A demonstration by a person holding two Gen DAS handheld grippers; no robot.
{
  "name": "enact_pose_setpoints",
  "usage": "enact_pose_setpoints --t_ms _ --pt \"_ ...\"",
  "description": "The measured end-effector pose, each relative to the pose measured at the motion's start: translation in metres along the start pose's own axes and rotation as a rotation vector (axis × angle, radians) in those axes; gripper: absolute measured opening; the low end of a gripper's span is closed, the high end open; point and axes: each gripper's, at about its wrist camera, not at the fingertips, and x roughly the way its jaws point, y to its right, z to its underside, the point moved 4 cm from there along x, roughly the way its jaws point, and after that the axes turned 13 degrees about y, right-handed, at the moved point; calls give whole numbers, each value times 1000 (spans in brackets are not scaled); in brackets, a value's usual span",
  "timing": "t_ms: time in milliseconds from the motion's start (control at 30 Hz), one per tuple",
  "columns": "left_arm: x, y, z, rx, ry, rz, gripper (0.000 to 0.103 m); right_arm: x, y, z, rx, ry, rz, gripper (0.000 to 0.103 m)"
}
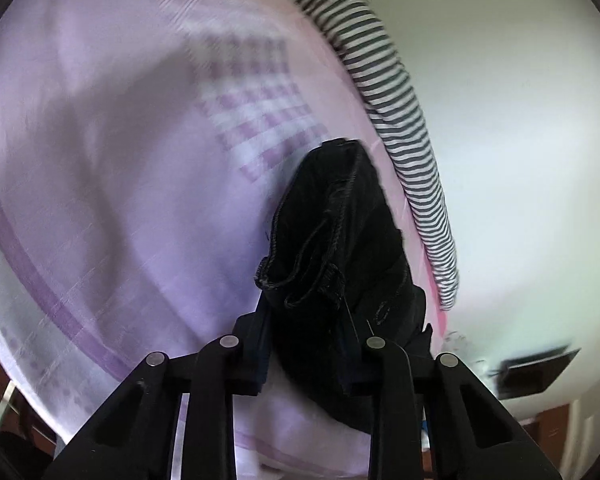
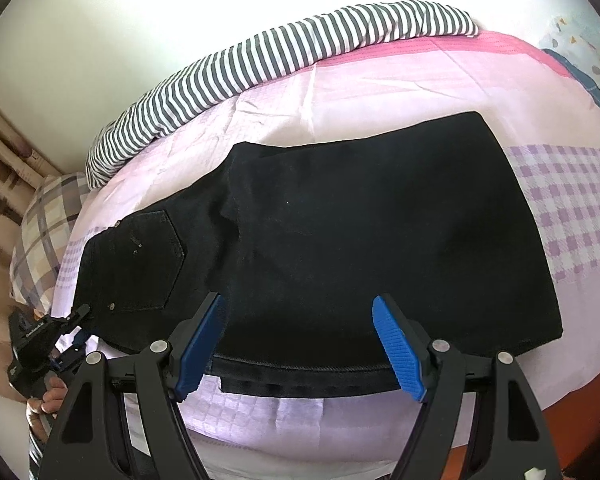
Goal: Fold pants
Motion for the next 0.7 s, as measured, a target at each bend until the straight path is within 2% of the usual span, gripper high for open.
enact_pose_setpoints --t_ms 233,433,600,700 --pt "-11 99 -2 242 42 38 25 -16 21 -6 58 54 -10 74" --pt "3 194 19 409 20 106 24 -34 53 -12 136 113 -19 74" --pt "28 277 71 585 -22 167 24 -53 86 -17 189 163 -9 74" --pt "47 314 115 657 -90 210 24 -61 107 -20 221 185 -2 74"
